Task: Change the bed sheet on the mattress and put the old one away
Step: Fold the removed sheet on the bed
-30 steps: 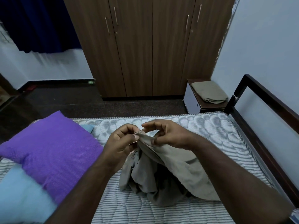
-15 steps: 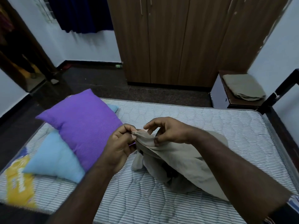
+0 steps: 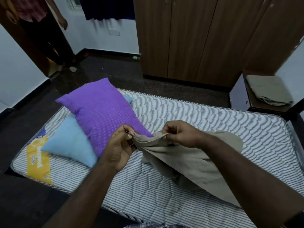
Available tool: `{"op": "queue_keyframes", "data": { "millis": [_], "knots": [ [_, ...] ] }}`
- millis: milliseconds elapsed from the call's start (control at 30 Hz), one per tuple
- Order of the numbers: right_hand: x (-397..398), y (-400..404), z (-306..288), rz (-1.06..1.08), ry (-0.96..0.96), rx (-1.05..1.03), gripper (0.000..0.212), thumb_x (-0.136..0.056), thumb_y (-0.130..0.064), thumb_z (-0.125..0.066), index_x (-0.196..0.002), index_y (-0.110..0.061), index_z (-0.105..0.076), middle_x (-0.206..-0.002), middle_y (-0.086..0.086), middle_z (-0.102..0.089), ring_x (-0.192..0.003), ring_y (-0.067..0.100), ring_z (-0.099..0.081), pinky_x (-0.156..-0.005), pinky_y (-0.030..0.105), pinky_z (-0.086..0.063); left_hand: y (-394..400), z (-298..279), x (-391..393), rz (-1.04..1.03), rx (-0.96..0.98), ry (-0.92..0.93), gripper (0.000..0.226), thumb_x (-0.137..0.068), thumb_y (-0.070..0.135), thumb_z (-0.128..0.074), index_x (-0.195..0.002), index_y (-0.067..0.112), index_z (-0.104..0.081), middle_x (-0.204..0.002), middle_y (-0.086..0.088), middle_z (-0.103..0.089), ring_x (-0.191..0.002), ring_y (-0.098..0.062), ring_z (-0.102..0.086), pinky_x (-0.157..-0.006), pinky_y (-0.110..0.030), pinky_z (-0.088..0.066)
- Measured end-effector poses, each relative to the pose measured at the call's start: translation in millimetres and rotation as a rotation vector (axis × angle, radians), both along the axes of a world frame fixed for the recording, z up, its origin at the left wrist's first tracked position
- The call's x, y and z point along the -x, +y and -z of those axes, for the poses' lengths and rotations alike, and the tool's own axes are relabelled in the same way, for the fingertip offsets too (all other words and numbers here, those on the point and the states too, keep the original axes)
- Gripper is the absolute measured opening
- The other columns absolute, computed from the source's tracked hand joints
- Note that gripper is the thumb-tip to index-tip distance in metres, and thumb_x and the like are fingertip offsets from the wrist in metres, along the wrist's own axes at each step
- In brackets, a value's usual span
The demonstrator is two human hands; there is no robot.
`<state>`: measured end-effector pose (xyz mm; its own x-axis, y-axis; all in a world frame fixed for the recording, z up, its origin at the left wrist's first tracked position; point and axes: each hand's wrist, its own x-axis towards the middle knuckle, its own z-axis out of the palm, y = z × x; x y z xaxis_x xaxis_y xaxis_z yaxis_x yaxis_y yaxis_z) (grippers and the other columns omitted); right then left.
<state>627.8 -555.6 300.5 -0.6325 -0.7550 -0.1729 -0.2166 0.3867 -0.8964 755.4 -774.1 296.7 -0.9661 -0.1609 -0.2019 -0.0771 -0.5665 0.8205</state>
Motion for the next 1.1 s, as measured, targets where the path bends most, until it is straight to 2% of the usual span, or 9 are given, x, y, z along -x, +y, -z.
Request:
{"op": "queue_keyframes", "data": {
  "millis": [167,300,400,467,567,733,867,967,1100],
  "knots": [
    [-3,3,6,-0.153,-0.010,-0.171,0.002,-0.089,-0.019,-0.076,-0.090,-0.018,-0.074,-0.074,-0.021,-0.069,-0.069,-0.005,-0.062,-0.064,0.016,-0.046,-2,10,-8,-0.003,-0.044,-0.012,0.011,-0.066,0.007,-0.052,-0.072,0.014,-0.056,-0.073,-0.009,-0.059,-0.070,-0.020,-0.061,-0.064,-0.032,-0.051],
    [-3,3,18,-0.122,-0.014,-0.186,0.024,-0.082,-0.016,-0.080,-0.103,-0.024,-0.077,-0.105,-0.009,-0.074,-0.094,0.012,-0.070,-0.083,0.033,-0.059,-5,15,-11,0.036,-0.049,-0.006,0.035,-0.048,0.020,-0.079,-0.074,0.013,-0.056,-0.073,-0.009,-0.057,-0.071,-0.020,-0.059,-0.067,-0.034,-0.047],
    [-4,0,20,-0.097,-0.052,-0.135,0.056,-0.081,-0.005,-0.076,-0.130,-0.029,-0.064,-0.129,-0.015,-0.063,-0.107,0.012,-0.067,-0.089,0.032,-0.058,-4,16,-10,0.055,-0.047,-0.004,0.027,-0.053,0.016,-0.072,-0.074,0.011,-0.057,-0.072,-0.010,-0.056,-0.071,-0.023,-0.057,-0.066,-0.034,-0.045],
    [-6,-5,23,-0.139,-0.052,-0.133,0.063,-0.082,-0.002,-0.073,-0.136,-0.030,-0.058,-0.133,-0.015,-0.060,-0.105,0.013,-0.068,-0.089,0.032,-0.059,-2,15,-10,0.055,-0.052,-0.006,0.016,-0.058,0.012,-0.061,-0.073,0.011,-0.057,-0.071,-0.011,-0.055,-0.070,-0.023,-0.056,-0.065,-0.034,-0.046],
    [-5,-10,28,-0.094,-0.053,-0.153,0.049,-0.083,-0.001,-0.071,-0.125,-0.025,-0.069,-0.116,-0.007,-0.069,-0.085,0.008,-0.068,-0.073,0.026,-0.058,-3,15,-9,0.071,-0.052,-0.011,0.016,-0.058,0.010,-0.058,-0.074,0.010,-0.056,-0.070,-0.011,-0.054,-0.070,-0.023,-0.055,-0.065,-0.034,-0.048],
    [1,-8,21,-0.143,0.190,-0.289,0.009,-0.085,-0.020,-0.076,-0.093,-0.023,-0.077,-0.090,-0.009,-0.072,-0.082,0.004,-0.066,-0.071,0.023,-0.053,-6,17,-8,0.097,-0.050,-0.004,0.022,-0.057,0.012,-0.065,-0.076,0.010,-0.055,-0.071,-0.011,-0.053,-0.071,-0.023,-0.055,-0.066,-0.035,-0.046],
    [9,-1,16,-0.071,0.145,-0.207,0.009,-0.081,-0.017,-0.075,-0.083,-0.025,-0.073,-0.099,-0.012,-0.074,-0.086,0.010,-0.068,-0.079,0.033,-0.057,-8,18,-8,0.112,-0.049,-0.011,0.027,-0.053,0.015,-0.072,-0.075,0.011,-0.056,-0.070,-0.011,-0.055,-0.070,-0.023,-0.056,-0.066,-0.035,-0.047],
    [12,1,8,-0.038,0.066,-0.145,0.012,-0.083,-0.008,-0.072,-0.082,-0.021,-0.069,-0.085,-0.003,-0.074,-0.073,0.013,-0.067,-0.071,0.034,-0.054,-9,18,-8,0.126,-0.037,-0.016,0.037,-0.046,0.021,-0.080,-0.074,0.011,-0.057,-0.070,-0.010,-0.056,-0.069,-0.023,-0.056,-0.067,-0.036,-0.045],
    [11,-8,9,-0.180,0.135,-0.281,0.017,-0.087,-0.021,-0.075,-0.102,-0.029,-0.071,-0.082,-0.007,-0.070,-0.077,0.008,-0.065,-0.073,0.028,-0.051,-6,16,-6,0.160,-0.022,-0.029,0.037,-0.046,0.022,-0.079,-0.074,0.012,-0.057,-0.069,-0.010,-0.055,-0.068,-0.022,-0.053,-0.067,-0.035,-0.044]
  ]
}}
